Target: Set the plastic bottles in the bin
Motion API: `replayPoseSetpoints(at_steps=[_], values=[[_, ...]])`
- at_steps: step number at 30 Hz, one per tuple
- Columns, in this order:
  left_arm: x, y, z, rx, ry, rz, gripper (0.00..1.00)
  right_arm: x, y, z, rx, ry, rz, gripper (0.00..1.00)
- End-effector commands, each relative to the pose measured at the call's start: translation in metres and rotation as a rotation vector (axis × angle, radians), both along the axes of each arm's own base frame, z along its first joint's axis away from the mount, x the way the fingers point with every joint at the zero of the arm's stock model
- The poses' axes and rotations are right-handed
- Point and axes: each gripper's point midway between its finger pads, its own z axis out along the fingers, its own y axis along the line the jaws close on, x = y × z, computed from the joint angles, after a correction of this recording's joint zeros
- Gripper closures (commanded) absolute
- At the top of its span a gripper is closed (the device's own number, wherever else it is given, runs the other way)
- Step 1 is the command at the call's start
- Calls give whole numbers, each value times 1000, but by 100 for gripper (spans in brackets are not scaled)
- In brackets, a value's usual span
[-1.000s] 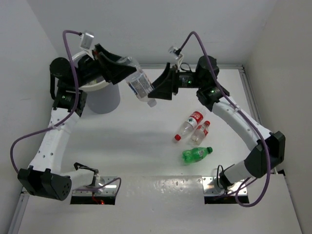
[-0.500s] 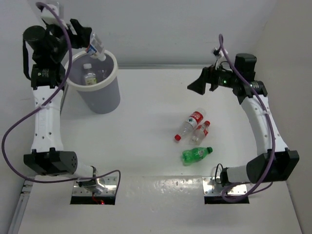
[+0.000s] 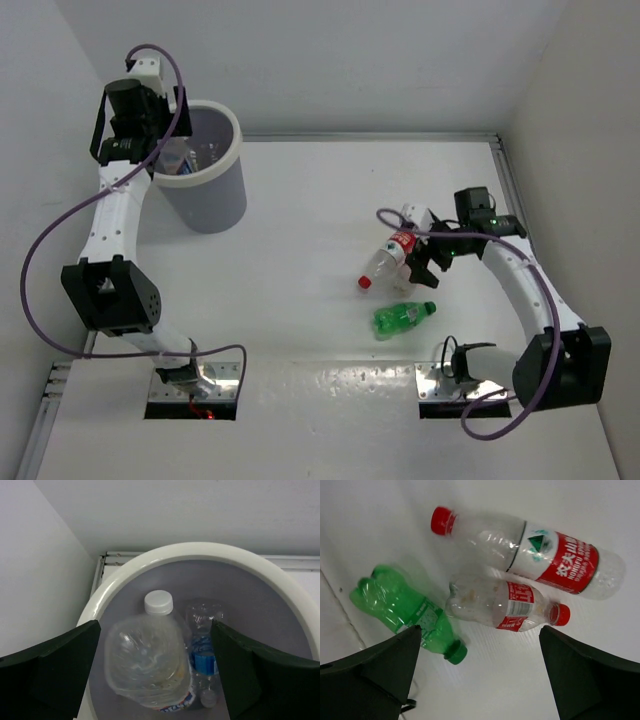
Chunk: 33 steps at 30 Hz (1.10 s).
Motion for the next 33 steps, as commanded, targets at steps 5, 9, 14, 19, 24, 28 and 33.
replayPoseSetpoints(at_steps=[5, 9, 14, 19, 24, 28, 33], values=[[-32, -45, 32, -31, -23, -237, 0, 32, 17, -28, -224, -400, 459, 3], [-52, -65, 34, -66, -8, -335, 0, 61, 38, -10, -181, -443, 498, 6], [-66, -80, 42, -117, -29, -390, 0, 82, 43, -22, -240, -504, 616, 12], [-69, -88, 47, -157, -36, -422, 0, 93, 27, -55, -299, -439, 773, 16], [-66, -87, 48, -175, -36, -407, 0, 98, 18, -90, -335, -393, 882, 12], [-66, -87, 48, -184, -36, -404, 0, 103, 15, -111, -351, -338, 928, 13], [-68, -84, 50, -201, -44, -391, 0, 98, 23, -127, -341, -305, 973, 29]])
